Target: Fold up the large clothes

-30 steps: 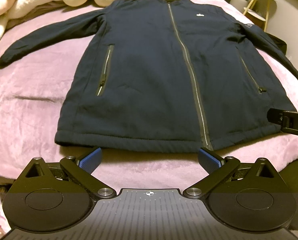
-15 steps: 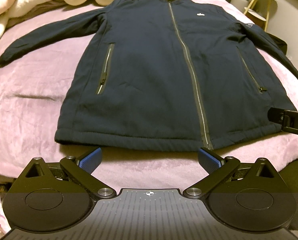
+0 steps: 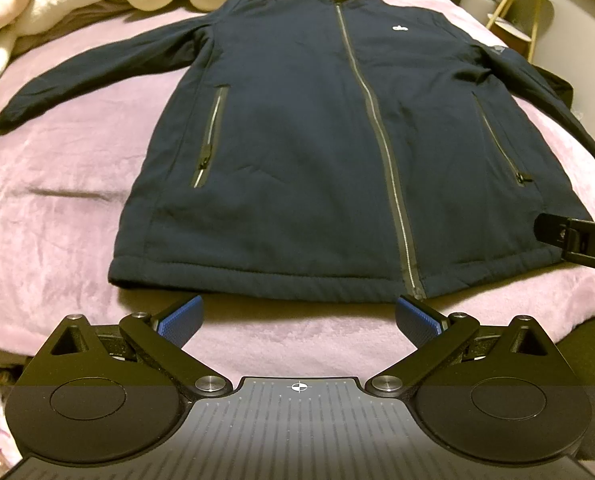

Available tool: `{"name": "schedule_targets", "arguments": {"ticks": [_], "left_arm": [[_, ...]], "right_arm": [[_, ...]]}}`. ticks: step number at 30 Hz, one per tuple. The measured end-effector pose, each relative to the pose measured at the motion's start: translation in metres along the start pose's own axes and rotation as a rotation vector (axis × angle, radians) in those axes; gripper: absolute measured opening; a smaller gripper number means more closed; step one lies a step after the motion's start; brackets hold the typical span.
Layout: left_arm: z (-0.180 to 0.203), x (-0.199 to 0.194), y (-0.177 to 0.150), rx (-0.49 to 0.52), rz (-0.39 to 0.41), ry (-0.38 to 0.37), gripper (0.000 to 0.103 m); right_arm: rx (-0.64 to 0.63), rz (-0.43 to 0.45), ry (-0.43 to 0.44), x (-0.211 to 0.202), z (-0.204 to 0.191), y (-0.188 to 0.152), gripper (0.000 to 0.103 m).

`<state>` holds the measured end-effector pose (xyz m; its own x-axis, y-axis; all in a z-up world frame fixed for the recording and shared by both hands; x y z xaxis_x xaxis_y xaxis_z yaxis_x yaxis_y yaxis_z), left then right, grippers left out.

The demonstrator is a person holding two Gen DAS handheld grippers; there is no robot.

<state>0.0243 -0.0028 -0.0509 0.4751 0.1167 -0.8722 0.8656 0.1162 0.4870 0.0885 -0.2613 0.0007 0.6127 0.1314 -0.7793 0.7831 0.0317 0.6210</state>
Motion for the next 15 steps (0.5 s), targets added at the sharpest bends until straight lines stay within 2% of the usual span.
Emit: {"name": "schedule_targets", "arguments": {"ticks": [15], "left_arm": [[-0.0006,0.0002,-0.0003,-0.005,-0.001,-0.005,0.103]], "right_arm": [[-0.002,0.005,0.003,-0.0005,-0.0017,-0.0002,0.103]]}}
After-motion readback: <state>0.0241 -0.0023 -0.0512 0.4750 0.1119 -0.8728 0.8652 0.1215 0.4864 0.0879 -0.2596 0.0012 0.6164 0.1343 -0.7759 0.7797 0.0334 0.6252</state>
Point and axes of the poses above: each gripper's, at about its wrist camera, not at the fingertips, and x roughly the way its jaws point, z to its right, y to its top, the point moved 4 cm from there along x, roughly the way its jaws point, and after that the axes turned 6 degrees about y, right-handed, at the moved point
